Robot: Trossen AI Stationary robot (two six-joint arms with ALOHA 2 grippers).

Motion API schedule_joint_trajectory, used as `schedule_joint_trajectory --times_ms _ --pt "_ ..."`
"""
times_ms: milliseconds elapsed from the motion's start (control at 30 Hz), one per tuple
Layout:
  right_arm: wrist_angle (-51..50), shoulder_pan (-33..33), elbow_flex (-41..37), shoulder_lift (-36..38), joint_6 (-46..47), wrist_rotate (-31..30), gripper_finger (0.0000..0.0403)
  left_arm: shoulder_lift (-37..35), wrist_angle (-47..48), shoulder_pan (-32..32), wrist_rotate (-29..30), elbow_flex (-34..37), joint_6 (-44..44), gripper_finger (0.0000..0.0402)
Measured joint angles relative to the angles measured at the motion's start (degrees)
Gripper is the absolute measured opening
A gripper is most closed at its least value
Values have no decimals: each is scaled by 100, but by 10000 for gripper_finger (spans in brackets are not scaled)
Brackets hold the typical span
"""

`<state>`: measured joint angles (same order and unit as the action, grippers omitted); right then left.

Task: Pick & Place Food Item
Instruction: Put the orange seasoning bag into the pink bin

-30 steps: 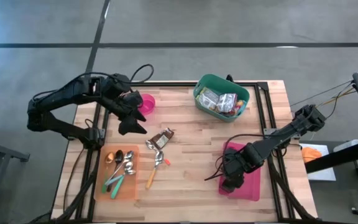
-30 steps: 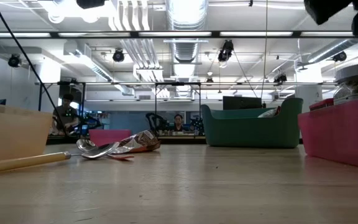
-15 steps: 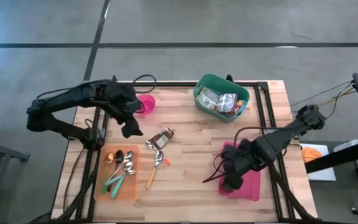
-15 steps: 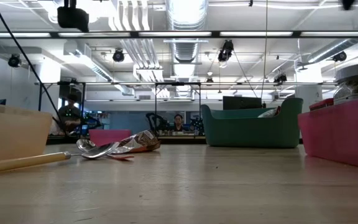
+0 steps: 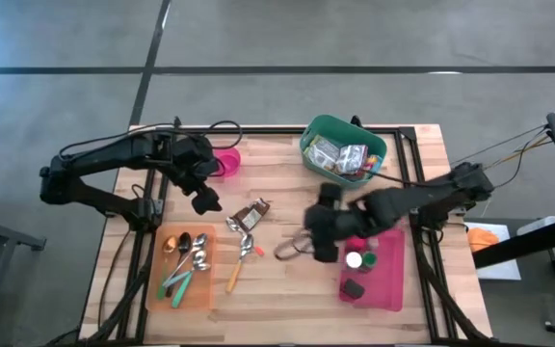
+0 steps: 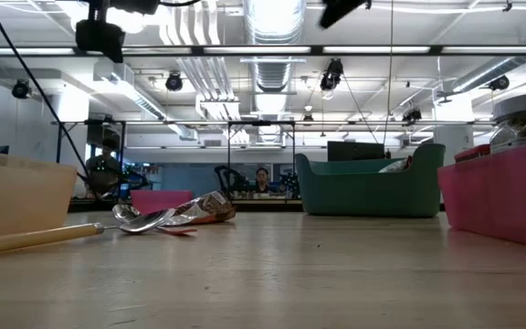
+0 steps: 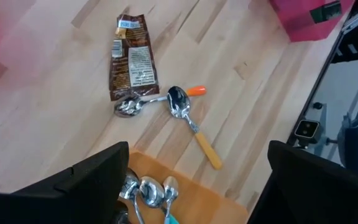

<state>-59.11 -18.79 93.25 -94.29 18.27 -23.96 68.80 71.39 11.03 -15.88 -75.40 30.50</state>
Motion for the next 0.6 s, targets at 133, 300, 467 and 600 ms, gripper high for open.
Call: schedule_joint_trajectory --times_ms 133,300,467,600 --pt "747 595 0 -345 -617 910 322 -105 3 0 -17 5 -21 389" --pt "1202 1096 91 -789 -1720 1423 322 -340 8 0 -17 246 -44 389" --pt "1267 1409 610 -1408 -2777 1680 322 -621 27 0 -65 743 -63 389" --pt "1295 1628 1307 -2116 -3140 2091 322 -753 32 0 -112 1130 -48 389"
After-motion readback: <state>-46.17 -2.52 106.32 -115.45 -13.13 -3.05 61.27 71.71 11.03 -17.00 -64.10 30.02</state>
